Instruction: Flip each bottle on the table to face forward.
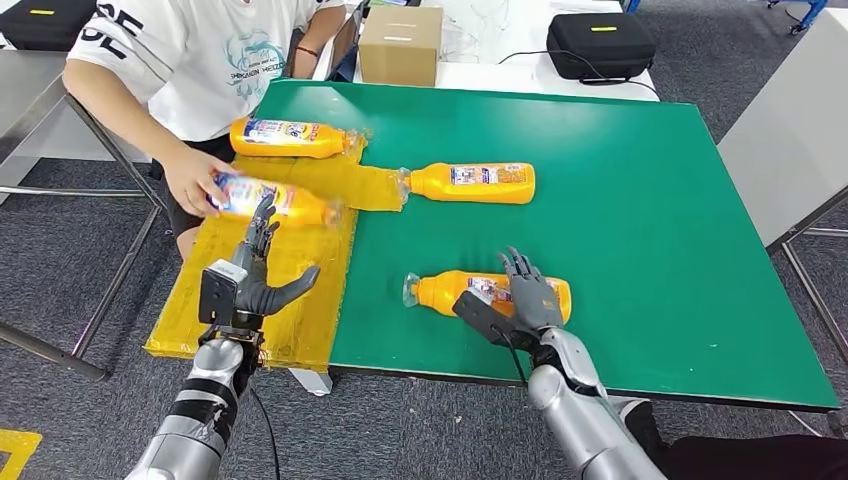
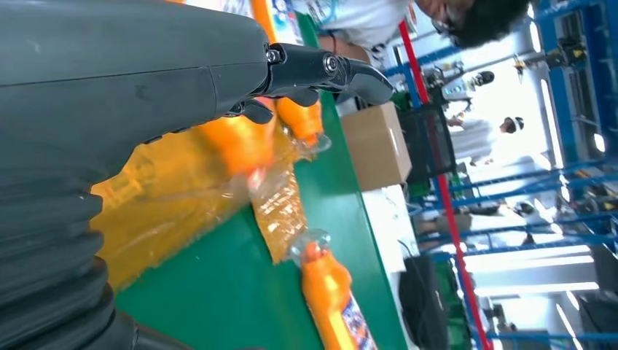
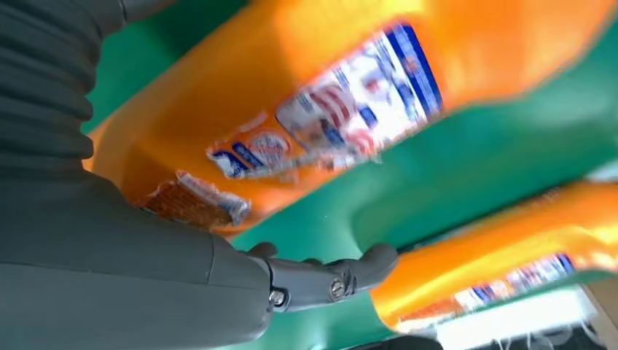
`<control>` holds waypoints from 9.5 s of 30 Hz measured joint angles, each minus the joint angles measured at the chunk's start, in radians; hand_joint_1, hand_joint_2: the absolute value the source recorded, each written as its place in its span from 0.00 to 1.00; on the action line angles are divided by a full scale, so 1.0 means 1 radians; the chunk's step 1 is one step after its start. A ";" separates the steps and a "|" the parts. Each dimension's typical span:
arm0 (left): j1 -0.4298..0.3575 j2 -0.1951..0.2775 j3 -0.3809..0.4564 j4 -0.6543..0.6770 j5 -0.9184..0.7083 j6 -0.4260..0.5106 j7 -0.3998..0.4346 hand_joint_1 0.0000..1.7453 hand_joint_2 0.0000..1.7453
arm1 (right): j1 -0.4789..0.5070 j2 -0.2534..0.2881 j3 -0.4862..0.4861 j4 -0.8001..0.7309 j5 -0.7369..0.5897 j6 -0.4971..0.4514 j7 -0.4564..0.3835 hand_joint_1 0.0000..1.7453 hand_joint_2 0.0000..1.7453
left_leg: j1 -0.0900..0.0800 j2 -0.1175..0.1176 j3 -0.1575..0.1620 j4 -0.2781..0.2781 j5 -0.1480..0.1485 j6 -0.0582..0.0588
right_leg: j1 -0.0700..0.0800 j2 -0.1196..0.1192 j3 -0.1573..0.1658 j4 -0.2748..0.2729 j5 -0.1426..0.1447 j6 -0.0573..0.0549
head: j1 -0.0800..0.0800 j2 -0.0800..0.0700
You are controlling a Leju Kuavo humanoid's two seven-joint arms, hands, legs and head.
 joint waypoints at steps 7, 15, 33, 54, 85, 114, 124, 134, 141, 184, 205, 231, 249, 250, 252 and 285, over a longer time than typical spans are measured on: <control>-0.028 -0.009 0.002 0.011 -0.001 -0.048 0.000 0.00 1.00 | -0.104 -0.050 0.027 0.120 0.053 0.143 0.026 0.97 1.00 | 0.000 -0.001 0.007 0.000 0.000 0.000 | 0.000 0.000 0.008 -0.002 0.000 0.000 | 0.000 0.000; -0.053 -0.021 -0.001 0.030 -0.001 -0.087 0.000 0.00 1.00 | -0.168 -0.117 0.082 0.188 0.056 0.276 -0.001 1.00 1.00 | 0.000 -0.003 0.013 0.000 0.000 0.001 | 0.000 -0.002 0.015 -0.004 0.000 0.001 | 0.000 0.000; -0.092 -0.030 -0.018 0.101 -0.005 -0.077 0.031 0.00 1.00 | -0.132 -0.114 0.109 0.130 -0.151 0.079 -0.063 1.00 1.00 | 0.001 0.000 0.012 0.000 -0.001 0.000 | 0.001 -0.001 0.015 -0.004 0.001 0.001 | 0.000 0.000; -0.110 -0.085 -0.104 0.146 -0.036 -0.073 0.115 0.00 1.00 | 0.057 0.207 0.078 -0.072 -0.321 -0.221 -0.205 1.00 1.00 | 0.002 0.003 0.002 0.000 -0.001 -0.001 | 0.001 0.002 0.003 -0.003 0.002 -0.002 | 0.000 0.000; -0.116 -0.089 -0.217 0.135 0.205 -0.304 0.201 0.00 1.00 | -0.026 0.339 0.181 0.078 -0.394 -0.236 -0.281 1.00 1.00 | 0.002 0.003 -0.001 0.000 -0.001 -0.001 | 0.002 0.002 0.000 -0.002 0.002 -0.002 | 0.000 0.000; -0.061 -0.072 -0.189 0.068 0.291 -0.244 0.182 1.00 1.00 | -0.013 0.325 0.237 0.058 -0.443 -0.279 -0.280 0.00 1.00 | 0.002 0.002 -0.001 0.000 -0.001 -0.001 | 0.001 0.002 0.000 -0.002 0.002 -0.002 | 0.000 0.000; -0.052 -0.045 -0.130 0.003 0.182 -0.077 0.146 1.00 1.00 | 0.026 0.280 0.164 -0.057 -0.462 -0.326 -0.300 0.00 1.00 | 0.002 0.002 -0.001 0.000 0.000 -0.001 | 0.002 0.002 -0.001 -0.002 0.002 -0.002 | 0.000 0.000; -0.143 0.045 -0.109 0.060 -0.318 0.372 0.135 1.00 1.00 | 0.072 0.240 0.074 -0.220 -0.482 -0.348 -0.320 0.00 1.00 | 0.002 0.002 -0.002 0.000 0.000 -0.001 | 0.002 0.002 -0.001 -0.002 0.002 -0.002 | 0.001 0.000; -0.224 0.121 -0.130 0.234 -0.592 0.522 0.168 1.00 1.00 | 0.081 0.220 0.045 -0.271 -0.501 -0.339 -0.336 0.00 1.00 | 0.002 0.004 -0.001 0.000 0.000 -0.001 | 0.002 0.002 -0.001 -0.002 0.003 -0.002 | 0.000 0.000; -0.245 0.217 -0.113 0.506 -0.546 0.297 0.008 0.00 1.00 | 0.064 0.205 0.051 -0.277 -0.551 -0.281 -0.361 0.00 1.00 | 0.002 0.004 -0.001 0.000 0.000 -0.001 | 0.001 0.002 -0.001 0.000 0.002 -0.003 | 0.000 0.000; -0.125 0.210 -0.110 0.237 -0.300 0.202 0.001 0.00 1.00 | 0.064 0.198 0.050 -0.277 -0.548 -0.281 -0.360 0.00 1.00 | 0.002 0.004 -0.001 0.000 0.000 -0.001 | 0.001 0.002 -0.001 0.000 0.002 -0.003 | 0.000 0.000; 0.014 -0.103 -0.057 -0.024 0.204 -0.020 0.156 0.00 1.00 | 0.172 0.211 0.050 -0.309 -0.429 -0.307 -0.290 0.00 1.00 | 0.001 0.002 -0.002 0.000 0.000 -0.001 | 0.001 0.002 -0.002 -0.001 0.002 -0.002 | 0.000 0.000; 0.014 -0.109 -0.089 -0.006 0.169 0.087 0.158 0.00 1.00 | 0.206 0.220 0.050 -0.321 -0.446 -0.324 -0.292 0.00 1.00 | 0.001 0.002 -0.002 0.000 0.000 -0.001 | 0.001 0.002 -0.002 -0.001 0.002 -0.002 | 0.000 0.000; 0.014 -0.109 -0.090 -0.006 0.168 0.089 0.157 0.00 1.00 | 0.207 0.220 0.050 -0.321 -0.446 -0.324 -0.292 0.00 1.00 | 0.001 0.002 -0.002 0.000 0.000 -0.001 | 0.001 0.002 -0.002 -0.001 0.002 -0.002 | 0.000 0.000; 0.014 -0.109 -0.091 -0.006 0.167 0.092 0.156 0.00 1.00 | 0.208 0.222 0.050 -0.321 -0.446 -0.325 -0.292 0.00 1.00 | 0.001 0.002 -0.002 0.000 0.000 -0.001 | 0.001 0.002 -0.002 -0.001 0.002 -0.002 | 0.001 0.000; 0.013 -0.109 -0.100 0.000 0.143 0.117 0.157 0.00 1.00 | 0.216 0.225 0.049 -0.333 -0.453 -0.326 -0.296 0.00 1.00 | 0.001 0.002 -0.002 0.000 0.000 -0.001 | 0.001 0.002 -0.002 -0.001 0.002 -0.002 | 0.001 0.000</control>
